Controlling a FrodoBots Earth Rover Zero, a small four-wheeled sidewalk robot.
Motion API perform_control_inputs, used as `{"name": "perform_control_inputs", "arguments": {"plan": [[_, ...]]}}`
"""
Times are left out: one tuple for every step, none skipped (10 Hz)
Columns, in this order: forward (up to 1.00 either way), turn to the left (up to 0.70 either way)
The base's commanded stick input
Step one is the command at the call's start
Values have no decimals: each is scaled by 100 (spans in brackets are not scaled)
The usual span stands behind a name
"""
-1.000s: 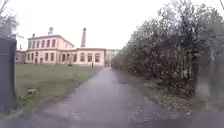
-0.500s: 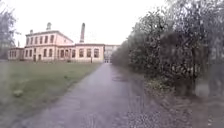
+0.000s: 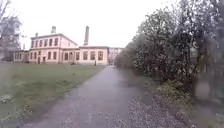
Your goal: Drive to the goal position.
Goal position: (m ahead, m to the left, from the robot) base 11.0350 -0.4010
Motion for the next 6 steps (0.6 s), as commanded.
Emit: {"name": "perform_control_inputs", "arguments": {"plan": [[85, 0], [85, 0], [85, 0], [85, 0], [85, 0], [85, 0]]}}
